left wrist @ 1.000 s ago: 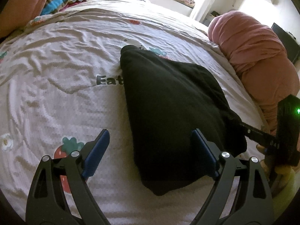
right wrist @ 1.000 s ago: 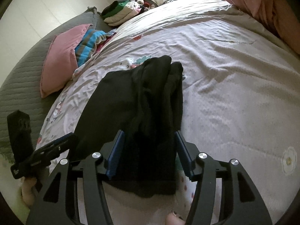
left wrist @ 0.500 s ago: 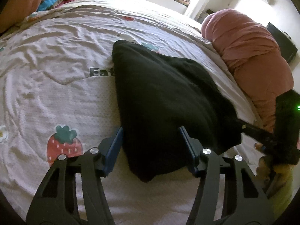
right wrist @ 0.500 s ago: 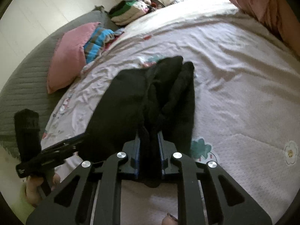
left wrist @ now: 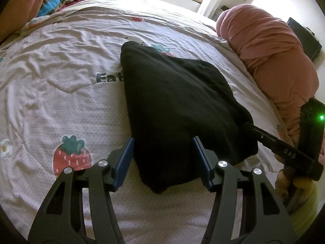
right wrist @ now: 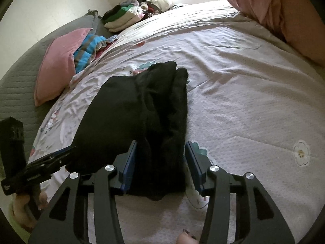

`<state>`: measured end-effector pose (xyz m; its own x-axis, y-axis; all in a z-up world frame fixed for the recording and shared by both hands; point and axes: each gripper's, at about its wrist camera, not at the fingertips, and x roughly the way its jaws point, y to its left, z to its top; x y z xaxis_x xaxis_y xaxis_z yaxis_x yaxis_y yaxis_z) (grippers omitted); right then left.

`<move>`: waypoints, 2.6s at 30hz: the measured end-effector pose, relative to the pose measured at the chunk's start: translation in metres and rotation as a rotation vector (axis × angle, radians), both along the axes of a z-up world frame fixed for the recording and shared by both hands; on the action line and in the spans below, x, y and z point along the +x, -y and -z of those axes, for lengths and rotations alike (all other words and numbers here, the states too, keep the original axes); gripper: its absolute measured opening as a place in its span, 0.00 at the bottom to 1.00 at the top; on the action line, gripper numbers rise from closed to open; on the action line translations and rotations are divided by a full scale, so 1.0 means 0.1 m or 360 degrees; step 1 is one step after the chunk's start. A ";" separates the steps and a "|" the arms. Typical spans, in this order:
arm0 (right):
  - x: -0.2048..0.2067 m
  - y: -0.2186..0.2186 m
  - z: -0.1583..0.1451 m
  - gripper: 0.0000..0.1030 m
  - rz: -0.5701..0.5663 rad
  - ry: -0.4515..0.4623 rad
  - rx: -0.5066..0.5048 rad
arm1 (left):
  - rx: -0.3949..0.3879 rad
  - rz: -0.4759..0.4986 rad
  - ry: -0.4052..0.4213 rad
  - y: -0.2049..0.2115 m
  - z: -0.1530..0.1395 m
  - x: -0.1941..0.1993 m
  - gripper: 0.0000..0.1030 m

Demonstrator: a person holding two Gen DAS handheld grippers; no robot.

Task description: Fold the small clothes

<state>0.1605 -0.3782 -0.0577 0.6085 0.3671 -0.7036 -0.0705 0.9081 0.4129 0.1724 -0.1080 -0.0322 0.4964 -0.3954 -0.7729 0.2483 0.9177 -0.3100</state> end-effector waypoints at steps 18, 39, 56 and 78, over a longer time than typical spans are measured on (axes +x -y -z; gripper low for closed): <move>-0.13 -0.11 0.00 0.73 -0.0020 -0.0032 -0.0087 | -0.0016 0.0000 -0.0022 -0.05 -0.02 -0.06 0.66; -0.36 -0.19 -0.32 0.94 -0.0010 0.0158 -0.0102 | 0.0034 -0.0086 0.0073 -0.21 -0.25 -0.24 0.91; -0.78 -0.42 -0.69 0.96 0.0009 0.0383 -0.0239 | 0.0090 -0.0106 0.0303 -0.39 -0.59 -0.69 0.91; -1.44 -0.80 -0.69 0.96 0.0131 0.0536 -0.0410 | 0.0122 -0.0108 0.0417 -0.71 -0.55 -1.35 0.91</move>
